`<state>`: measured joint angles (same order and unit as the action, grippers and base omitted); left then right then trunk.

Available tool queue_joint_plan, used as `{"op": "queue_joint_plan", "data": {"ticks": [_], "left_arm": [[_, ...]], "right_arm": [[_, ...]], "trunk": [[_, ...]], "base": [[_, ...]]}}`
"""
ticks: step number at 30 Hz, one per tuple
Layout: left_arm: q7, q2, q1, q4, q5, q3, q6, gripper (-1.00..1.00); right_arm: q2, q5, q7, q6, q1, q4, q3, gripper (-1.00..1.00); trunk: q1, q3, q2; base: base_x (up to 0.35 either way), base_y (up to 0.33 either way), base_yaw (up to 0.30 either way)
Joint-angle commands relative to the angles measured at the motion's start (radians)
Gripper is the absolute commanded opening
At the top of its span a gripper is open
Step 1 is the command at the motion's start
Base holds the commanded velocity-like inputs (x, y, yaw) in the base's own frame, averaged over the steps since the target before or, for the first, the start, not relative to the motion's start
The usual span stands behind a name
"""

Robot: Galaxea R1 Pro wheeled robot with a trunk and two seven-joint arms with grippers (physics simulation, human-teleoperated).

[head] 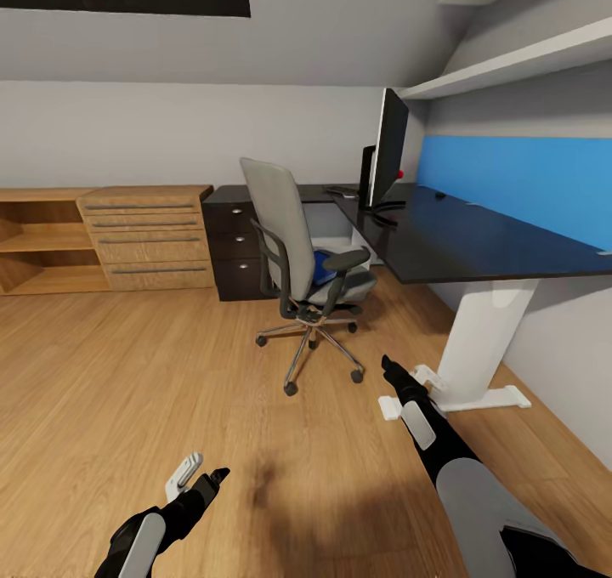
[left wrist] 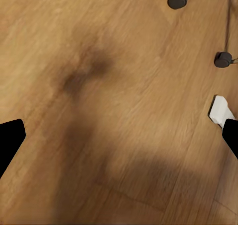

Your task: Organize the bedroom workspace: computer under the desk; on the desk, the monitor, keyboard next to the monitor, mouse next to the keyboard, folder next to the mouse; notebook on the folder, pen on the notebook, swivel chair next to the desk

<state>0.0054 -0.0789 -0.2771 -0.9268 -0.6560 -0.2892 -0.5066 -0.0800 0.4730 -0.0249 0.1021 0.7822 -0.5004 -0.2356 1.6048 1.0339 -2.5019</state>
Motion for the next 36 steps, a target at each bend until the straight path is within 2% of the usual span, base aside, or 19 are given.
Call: {"op": "queue_joint_plan", "data": {"ticks": [1, 13, 21, 30, 36], "left_arm": [[0.001, -0.001, -0.001, -0.001, -0.007, -0.004, -0.007, 1.00], [-0.002, -0.001, 0.000, 0.005, -0.005, -0.001, -0.004, 1.00], [0.001, -0.001, 0.003, 0.009, 0.003, 0.003, -0.002, 1.00], [0.001, -0.001, 0.005, 0.015, 0.002, 0.007, -0.002, 1.00], [0.001, -0.001, 0.013, 0.035, 0.006, 0.008, 0.000, 1.00]], "right_arm": [[0.000, 0.010, 0.000, 0.003, 0.000, -0.001, -0.001, 1.00], [0.000, 0.009, 0.002, 0.003, 0.000, -0.005, 0.001, 1.00], [0.000, 0.009, 0.001, 0.003, 0.000, -0.007, 0.000, 1.00], [0.003, 0.011, -0.001, -0.002, 0.004, -0.011, -0.003, 1.00], [0.007, 0.010, -0.005, -0.029, 0.009, -0.012, -0.005, 1.00]], "trunk": [[0.000, 0.001, 0.000], [0.000, 0.001, 0.000], [-0.004, -0.030, 0.001], [-0.004, -0.030, 0.001], [-0.004, -0.030, 0.001]], "base": [[0.000, 0.000, 0.000], [0.000, 0.000, 0.000], [0.000, 0.000, 0.000], [0.007, 0.000, 0.000], [0.195, 0.000, 0.000]]}}
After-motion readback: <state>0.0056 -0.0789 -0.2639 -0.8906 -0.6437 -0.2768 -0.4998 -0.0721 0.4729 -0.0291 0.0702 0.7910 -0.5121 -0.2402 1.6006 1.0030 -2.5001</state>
